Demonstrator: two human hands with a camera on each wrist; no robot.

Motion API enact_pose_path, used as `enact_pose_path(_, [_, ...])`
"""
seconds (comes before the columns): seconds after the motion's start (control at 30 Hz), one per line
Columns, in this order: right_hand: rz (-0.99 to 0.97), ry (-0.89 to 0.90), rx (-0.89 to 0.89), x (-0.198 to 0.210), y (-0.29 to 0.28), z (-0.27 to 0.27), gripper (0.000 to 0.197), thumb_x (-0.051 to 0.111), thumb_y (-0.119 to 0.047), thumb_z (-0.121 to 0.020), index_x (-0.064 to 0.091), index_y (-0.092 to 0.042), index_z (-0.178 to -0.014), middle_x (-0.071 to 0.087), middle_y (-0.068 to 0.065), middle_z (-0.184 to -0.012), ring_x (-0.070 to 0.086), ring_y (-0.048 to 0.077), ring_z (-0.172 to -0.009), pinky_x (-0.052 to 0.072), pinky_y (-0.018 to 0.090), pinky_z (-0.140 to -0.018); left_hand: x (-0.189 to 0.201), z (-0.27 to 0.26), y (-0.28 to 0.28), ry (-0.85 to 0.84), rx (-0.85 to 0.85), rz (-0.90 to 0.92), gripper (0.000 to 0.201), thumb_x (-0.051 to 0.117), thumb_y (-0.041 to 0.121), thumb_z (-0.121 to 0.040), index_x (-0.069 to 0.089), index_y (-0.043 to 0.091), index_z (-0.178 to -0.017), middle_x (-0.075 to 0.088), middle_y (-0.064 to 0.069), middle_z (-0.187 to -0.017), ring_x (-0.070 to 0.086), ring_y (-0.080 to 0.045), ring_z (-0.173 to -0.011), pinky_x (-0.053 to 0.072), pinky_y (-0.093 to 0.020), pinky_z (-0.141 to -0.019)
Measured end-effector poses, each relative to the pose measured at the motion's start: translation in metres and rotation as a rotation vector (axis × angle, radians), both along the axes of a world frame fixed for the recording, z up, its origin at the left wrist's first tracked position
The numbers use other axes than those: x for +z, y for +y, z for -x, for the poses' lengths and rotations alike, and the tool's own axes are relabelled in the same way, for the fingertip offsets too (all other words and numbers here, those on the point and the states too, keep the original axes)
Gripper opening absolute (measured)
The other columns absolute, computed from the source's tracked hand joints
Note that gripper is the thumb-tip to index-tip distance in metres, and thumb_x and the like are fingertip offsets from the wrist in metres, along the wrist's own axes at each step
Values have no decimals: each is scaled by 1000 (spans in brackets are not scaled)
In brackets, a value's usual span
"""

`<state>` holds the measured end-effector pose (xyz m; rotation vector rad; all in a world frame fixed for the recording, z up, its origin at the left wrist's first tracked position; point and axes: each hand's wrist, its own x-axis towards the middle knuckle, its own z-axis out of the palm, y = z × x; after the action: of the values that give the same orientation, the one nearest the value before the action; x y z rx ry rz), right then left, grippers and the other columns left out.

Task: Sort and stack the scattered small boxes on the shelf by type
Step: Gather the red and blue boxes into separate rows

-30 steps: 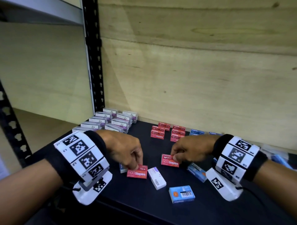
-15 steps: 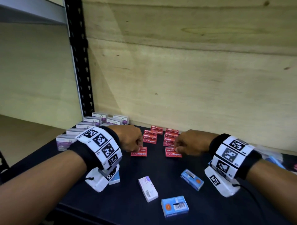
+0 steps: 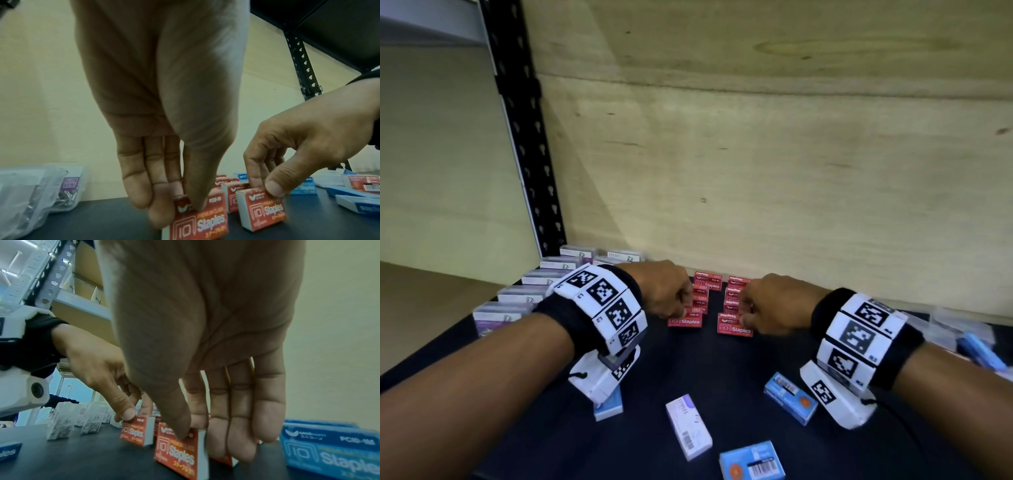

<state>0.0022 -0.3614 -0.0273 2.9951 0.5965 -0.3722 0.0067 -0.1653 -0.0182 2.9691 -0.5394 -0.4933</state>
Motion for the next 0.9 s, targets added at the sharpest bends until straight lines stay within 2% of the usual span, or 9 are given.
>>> enact_pose_path(0.13, [-7,3,-7,0,-3,2,22,56,-37,-97,65,-21,-110,65,0,-106,59,18,-90,46,28,-75,-2,0,-3,-34,-12,-40,25,65,26,-93,67,22,-118,67,7,-112,59,-8,-94,44,-22,-85])
enact_pose_path(0.27, [-2,2,1,0,-2,3,23,57,-37,-97,65,-20,-110,65,0,-106,61,19,-94,49,30,-79,-4,3,-4,-48,9,-17,27,65,24,-93,66,22,-120,66,7,-115,55,-7,-93,43,-26,-93])
enact_pose_path(0.5, [-20,-26,-5,13,-17,10,23,58,-41,-96,62,-21,-107,65,-2,-101,61,17,-92,48,30,-76,11,10,-3,-146,13,-31,24,68,30,-90,63,24,-112,58,10,-94,59,-13,-92,49,-29,-86])
enact_pose_path(0.6, [-30,-26,-45,21,-36,17,22,58,-43,-95,63,-24,-107,60,-7,-95,58,15,-89,46,29,-74,19,15,-11,-166,-23,-29,20,68,33,-90,65,25,-108,60,11,-93,60,-12,-89,50,-29,-83])
enact_pose_path(0.67, [-27,-27,-72,26,-55,22,21,59,-43,-94,63,-27,-107,57,-10,-93,58,15,-91,46,29,-77,22,20,-21,-163,-58,-23,17,67,32,-90,66,26,-106,63,11,-95,61,-11,-89,52,-31,-85])
enact_pose_path(0.8, [1,-55,-146,37,-105,38,20,59,-44,-94,64,-28,-104,60,-11,-92,59,15,-90,45,28,-77,24,29,-54,-150,-177,-38,15,65,35,-90,66,28,-103,64,11,-95,62,-13,-91,52,-35,-87])
enact_pose_path(0.9, [38,-71,-223,42,-144,50,19,58,-45,-93,63,-30,-104,58,-11,-95,56,13,-91,42,26,-77,23,33,-83,-138,-255,-34,18,64,35,-90,66,27,-106,64,9,-95,60,-13,-88,52,-33,-85])
